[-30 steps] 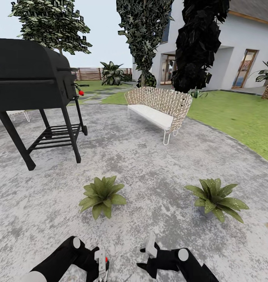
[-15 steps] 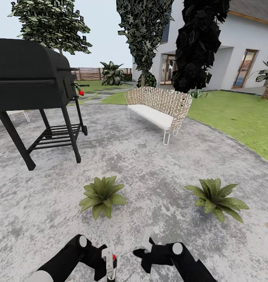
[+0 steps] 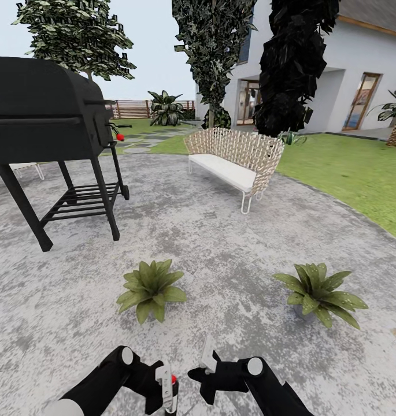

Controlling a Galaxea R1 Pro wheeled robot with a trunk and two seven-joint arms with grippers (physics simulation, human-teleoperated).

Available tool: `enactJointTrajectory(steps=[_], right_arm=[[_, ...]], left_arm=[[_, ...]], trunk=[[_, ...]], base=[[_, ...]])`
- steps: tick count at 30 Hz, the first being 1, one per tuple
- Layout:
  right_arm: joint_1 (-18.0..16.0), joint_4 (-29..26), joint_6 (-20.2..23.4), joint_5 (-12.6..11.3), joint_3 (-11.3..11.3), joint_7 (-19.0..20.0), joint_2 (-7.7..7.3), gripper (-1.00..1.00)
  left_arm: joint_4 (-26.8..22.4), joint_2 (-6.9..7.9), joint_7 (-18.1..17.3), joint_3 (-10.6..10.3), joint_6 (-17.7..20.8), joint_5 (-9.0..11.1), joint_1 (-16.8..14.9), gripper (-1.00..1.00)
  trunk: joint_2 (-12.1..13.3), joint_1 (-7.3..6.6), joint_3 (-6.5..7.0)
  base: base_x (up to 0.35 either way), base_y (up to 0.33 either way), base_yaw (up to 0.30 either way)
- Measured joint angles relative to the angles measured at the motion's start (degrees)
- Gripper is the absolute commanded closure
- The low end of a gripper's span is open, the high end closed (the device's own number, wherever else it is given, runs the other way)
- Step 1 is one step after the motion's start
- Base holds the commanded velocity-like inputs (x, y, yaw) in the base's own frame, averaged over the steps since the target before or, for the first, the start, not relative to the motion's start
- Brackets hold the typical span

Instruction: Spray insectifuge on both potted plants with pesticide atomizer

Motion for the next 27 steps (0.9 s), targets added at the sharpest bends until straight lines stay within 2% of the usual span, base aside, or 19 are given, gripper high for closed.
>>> enactJointTrajectory(steps=[16,27], right_arm=[[-0.01,0.03,0.0,0.02,-0.07,-0.05,-0.04,1.0],[0.0,0.08,0.03,0.09,-0.18,-0.05,-0.08,1.0]], left_arm=[[-0.22,-2.28,-0.13,-0.08,-0.14,0.18,-0.09,1.0],[-1.51,-2.41,-0.51,-0.11,-0.14,0.24,-0.09,1.0]], trunk=[[0.0,0.0,0.0],[0.0,0.0,0.0]], base=[[0.0,0.0,0.0],[0.0,0.0,0.0]])
